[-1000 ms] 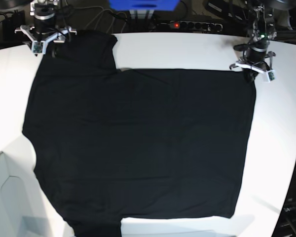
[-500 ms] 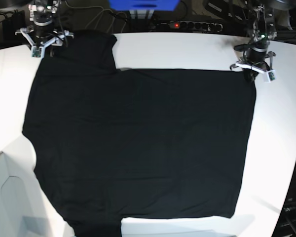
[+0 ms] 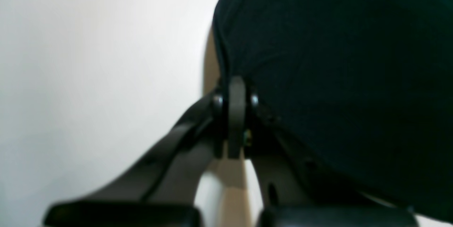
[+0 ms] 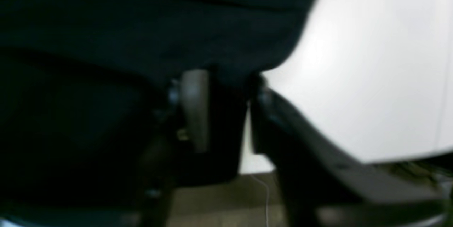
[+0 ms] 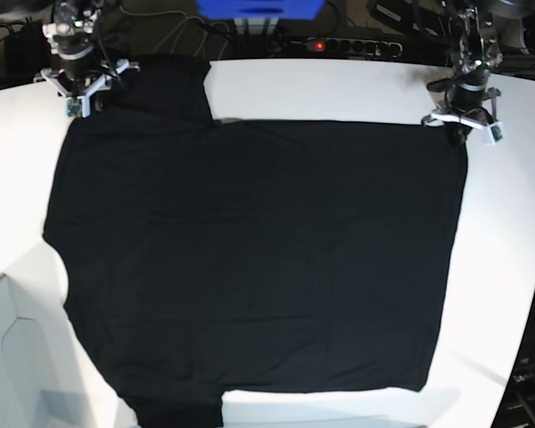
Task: Fold the T-shirt properly
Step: 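Close both grippers on the shirt's shoulder corners, then lift the shoulder edge with both grippers and pull it toward the hem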
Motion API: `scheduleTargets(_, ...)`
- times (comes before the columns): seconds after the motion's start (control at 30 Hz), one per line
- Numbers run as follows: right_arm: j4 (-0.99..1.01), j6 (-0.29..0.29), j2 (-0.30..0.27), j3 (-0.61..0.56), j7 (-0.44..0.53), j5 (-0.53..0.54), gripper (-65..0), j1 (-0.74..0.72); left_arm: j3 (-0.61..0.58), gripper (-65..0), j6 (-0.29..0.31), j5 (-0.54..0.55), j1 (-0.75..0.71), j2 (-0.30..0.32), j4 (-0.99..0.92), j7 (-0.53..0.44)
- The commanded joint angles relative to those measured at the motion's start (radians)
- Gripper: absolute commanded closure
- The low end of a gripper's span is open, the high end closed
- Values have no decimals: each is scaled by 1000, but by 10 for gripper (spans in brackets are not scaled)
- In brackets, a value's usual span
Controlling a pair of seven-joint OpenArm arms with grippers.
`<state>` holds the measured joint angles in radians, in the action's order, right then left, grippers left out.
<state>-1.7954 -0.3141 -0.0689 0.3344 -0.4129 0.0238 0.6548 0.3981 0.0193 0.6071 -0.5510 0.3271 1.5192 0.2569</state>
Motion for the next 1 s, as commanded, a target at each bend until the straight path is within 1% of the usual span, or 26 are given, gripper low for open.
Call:
scheduleTargets(0.0,-1,-36,-2,10,-65,-18,-61,3,5,0,-14,-9,-11,8,7,23)
scheduleTargets(0.07,-7,-56,-2,30,-79,-18,0,-5,6,0,-14,-8,-16,8,10,23)
scheduleTargets(0.13,-22,-61,2,50,-79,-18,0,-11,12,0,-14,-5,-24,8,13,23)
scheduleTargets(0.27,-100,-63,33,105,-73,-18,0,-13,14,0,-15,-5,-31,8,65,23)
scheduleTargets(0.5,-203,-63,47,124,-76,-18,0,-14,17,0,-22,-9,-33,8,152,23)
scheduleTargets(0.57,-209,-63,47,124,-73,-18,0,-23,49,0,-23,-6,-33,7,180,25)
scheduleTargets(0.73,-209,-63,40,125,-77,-23,0,-82,104,0,-23,-5,-19,7,212,25)
scheduleTargets(0.9,-205,-63,39,124,-79,-25,0,-178,112,0,-23,-9,50,8,202,25)
scheduleTargets(0.97,-203,-63,27,124,-80,-25,0,-226,108,0,-23,-11,73,8,198,25)
